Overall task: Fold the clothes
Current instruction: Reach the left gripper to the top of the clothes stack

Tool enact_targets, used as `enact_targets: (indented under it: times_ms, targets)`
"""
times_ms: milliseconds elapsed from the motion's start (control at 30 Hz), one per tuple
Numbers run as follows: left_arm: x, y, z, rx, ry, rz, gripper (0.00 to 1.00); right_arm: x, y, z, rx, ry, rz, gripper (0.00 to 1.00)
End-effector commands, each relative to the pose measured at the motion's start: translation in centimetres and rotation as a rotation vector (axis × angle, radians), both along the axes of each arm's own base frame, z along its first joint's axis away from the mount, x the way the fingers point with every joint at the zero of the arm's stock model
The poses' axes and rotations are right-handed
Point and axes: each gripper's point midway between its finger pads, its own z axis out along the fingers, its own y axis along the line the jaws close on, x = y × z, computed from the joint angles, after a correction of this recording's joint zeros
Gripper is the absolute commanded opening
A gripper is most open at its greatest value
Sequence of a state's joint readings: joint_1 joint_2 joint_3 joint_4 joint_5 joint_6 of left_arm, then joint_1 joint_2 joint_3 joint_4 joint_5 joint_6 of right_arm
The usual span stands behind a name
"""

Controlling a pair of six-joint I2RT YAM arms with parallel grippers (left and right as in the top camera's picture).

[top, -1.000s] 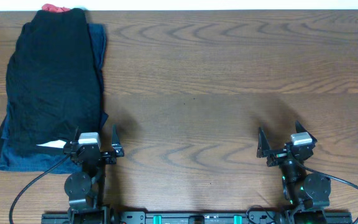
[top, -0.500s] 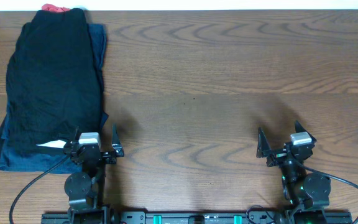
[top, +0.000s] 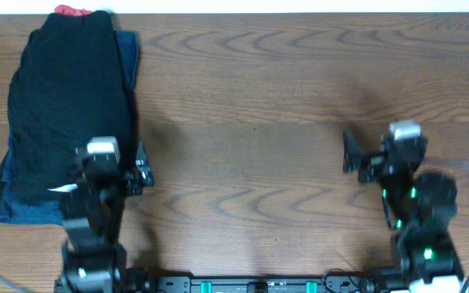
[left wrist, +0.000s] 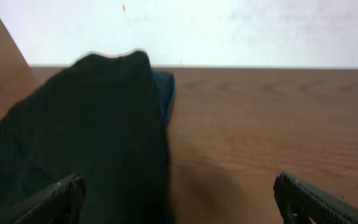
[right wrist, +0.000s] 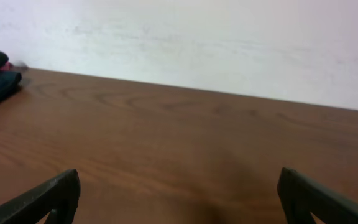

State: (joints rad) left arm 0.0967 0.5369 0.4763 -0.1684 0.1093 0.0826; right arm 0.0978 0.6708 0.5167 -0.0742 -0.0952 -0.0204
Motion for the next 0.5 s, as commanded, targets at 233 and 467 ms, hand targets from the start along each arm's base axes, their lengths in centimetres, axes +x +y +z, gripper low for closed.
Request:
enact_targets:
  times_ms: [233, 467]
  targets:
    - [8.0, 0.2, 4.7, -0.050, 0.302, -0.035, 0.98, 9.8, 2.6, 2.4, -0.034, 0.210, 0.081, 0.99]
    - [14.4, 0.8, 6.0, -0.058, 0.545, -0.046, 0.98, 17.1, 3.3, 1.9, -0.068, 0.314, 0.104, 0.99]
